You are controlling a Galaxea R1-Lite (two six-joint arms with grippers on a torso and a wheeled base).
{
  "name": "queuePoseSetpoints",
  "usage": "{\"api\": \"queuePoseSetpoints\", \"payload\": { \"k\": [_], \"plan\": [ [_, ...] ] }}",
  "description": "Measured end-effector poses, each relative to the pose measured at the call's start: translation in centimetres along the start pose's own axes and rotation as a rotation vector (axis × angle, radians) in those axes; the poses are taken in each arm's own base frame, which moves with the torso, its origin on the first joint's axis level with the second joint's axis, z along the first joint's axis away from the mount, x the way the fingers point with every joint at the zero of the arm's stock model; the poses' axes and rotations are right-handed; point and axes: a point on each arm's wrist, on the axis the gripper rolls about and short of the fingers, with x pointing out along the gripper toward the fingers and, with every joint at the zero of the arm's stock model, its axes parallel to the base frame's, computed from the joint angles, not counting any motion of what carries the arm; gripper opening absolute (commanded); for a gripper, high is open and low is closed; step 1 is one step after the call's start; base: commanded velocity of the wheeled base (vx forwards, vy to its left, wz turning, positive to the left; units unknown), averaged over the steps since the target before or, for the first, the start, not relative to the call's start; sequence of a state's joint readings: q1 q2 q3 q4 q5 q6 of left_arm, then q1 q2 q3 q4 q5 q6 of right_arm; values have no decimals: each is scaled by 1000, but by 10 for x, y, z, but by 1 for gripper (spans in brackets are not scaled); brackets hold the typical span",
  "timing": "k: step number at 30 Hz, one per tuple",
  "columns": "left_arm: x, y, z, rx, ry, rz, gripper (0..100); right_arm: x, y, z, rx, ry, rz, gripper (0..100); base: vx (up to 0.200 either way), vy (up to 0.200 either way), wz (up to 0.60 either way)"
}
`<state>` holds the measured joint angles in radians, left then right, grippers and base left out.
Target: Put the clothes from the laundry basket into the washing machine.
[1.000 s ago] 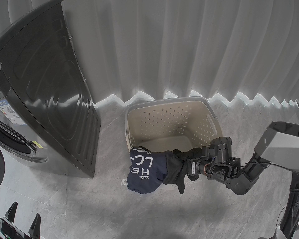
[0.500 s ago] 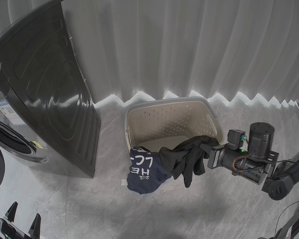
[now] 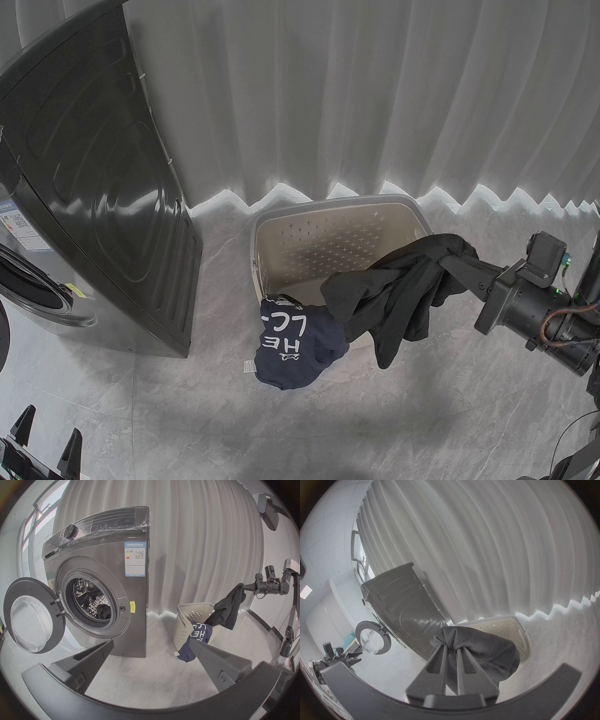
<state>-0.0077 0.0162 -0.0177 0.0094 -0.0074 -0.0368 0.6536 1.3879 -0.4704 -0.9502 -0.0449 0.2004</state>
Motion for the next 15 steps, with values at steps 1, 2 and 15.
{"api": "queuePoseSetpoints", "payload": {
  "k": [1, 2, 15],
  "plan": [
    [0, 0, 0, 1, 0, 0, 100, -2, 0, 3, -3, -11, 2, 0, -200, 0, 0],
    [0, 0, 0, 2, 0, 0, 100, -4, 1, 5, -5, -20, 2, 0, -200, 0, 0],
    [0, 0, 0, 1, 1, -3, 100, -12, 0, 10, -22, -49, -36, 0, -77, 31, 0]
  ]
}}
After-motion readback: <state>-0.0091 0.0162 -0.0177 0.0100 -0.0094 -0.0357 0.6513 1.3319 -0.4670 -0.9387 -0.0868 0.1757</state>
